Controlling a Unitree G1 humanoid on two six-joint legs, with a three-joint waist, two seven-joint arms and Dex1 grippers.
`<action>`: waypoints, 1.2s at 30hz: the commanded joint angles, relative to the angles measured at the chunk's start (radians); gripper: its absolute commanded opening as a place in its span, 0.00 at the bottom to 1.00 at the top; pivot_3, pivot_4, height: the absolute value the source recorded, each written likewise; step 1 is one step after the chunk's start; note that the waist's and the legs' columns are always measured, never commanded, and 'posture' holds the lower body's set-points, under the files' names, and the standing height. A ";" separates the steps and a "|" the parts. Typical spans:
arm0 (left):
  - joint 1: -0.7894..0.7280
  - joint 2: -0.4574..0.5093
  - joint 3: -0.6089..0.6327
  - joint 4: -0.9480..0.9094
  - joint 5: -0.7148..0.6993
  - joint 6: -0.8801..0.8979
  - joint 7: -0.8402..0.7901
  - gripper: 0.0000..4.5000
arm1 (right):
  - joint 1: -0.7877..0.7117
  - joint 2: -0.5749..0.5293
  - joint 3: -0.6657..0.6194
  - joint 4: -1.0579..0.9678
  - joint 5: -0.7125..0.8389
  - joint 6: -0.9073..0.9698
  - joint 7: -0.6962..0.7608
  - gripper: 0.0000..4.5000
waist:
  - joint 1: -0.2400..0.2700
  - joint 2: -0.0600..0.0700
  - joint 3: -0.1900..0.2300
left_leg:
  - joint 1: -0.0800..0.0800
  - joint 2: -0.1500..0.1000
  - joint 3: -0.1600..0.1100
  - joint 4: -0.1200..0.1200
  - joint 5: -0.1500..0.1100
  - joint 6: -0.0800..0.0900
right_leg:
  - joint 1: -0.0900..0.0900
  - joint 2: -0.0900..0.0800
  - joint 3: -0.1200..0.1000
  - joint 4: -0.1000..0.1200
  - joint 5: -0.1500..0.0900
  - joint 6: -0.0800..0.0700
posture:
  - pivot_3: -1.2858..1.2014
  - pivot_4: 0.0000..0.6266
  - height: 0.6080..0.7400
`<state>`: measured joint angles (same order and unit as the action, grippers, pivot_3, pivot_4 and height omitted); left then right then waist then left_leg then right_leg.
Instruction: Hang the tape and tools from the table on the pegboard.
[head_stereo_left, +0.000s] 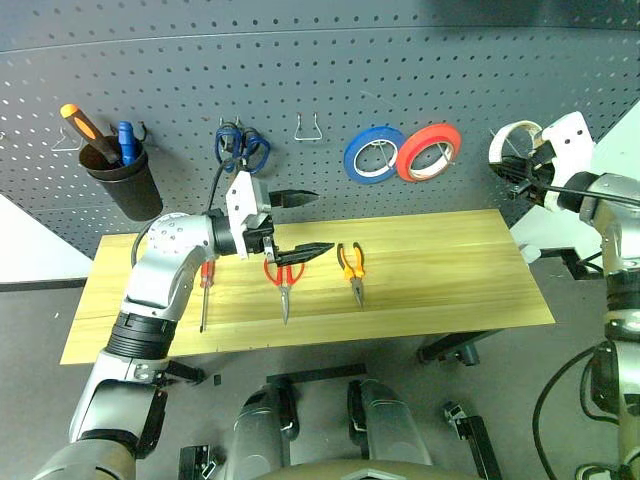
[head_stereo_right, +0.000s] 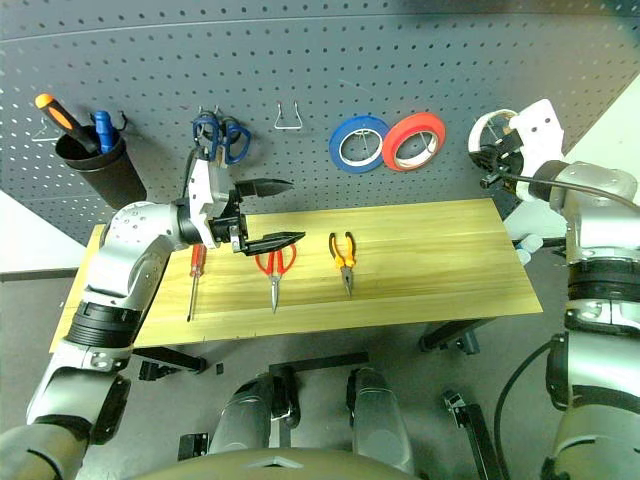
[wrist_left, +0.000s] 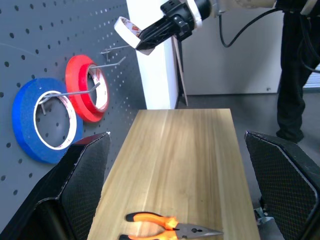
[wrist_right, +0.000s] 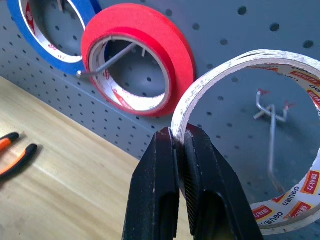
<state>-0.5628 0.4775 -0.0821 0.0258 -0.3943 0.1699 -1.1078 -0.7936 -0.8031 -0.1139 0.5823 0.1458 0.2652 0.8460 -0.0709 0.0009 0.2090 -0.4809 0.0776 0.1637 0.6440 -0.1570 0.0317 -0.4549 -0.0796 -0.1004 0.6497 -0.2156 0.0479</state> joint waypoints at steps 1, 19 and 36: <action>-0.005 0.010 0.026 -0.031 -0.006 -0.009 0.012 1.00 | -0.085 0.024 0.012 0.100 -0.032 -0.080 -0.034 0.02 | 0.000 0.000 -0.001 | 0.000 0.000 0.000 0.000 0.000 0.000 | 0.000 0.000 0.000 0.000 0.000 0.000 | 0.48 0.15 0.92; 0.007 0.012 0.020 -0.027 0.003 -0.010 0.046 1.00 | -0.304 0.099 0.068 0.540 -0.180 -0.322 -0.235 0.48 | 0.001 0.001 -0.001 | 0.000 0.000 0.002 0.001 0.001 -0.001 | 0.001 0.000 0.000 0.002 0.000 0.000 | 0.48 0.17 0.92; 0.085 0.031 0.024 -0.045 0.013 0.011 0.067 1.00 | -0.018 -0.062 0.039 -0.128 0.016 0.272 0.223 0.93 | 0.002 0.002 -0.003 | 0.002 0.000 -0.001 0.002 -0.001 0.001 | 0.002 -0.001 0.000 0.002 0.000 0.000 | 0.48 0.18 0.92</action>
<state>-0.4836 0.4936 -0.0755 0.0190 -0.3835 0.1831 -1.0448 -0.8106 -0.8432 -0.0450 0.5685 0.1081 0.4584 1.0446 -0.0693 0.0034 0.2057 -0.4794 0.0784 0.1626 0.6462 -0.1585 0.0336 -0.4531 -0.0806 -0.1004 0.6522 -0.2159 0.0482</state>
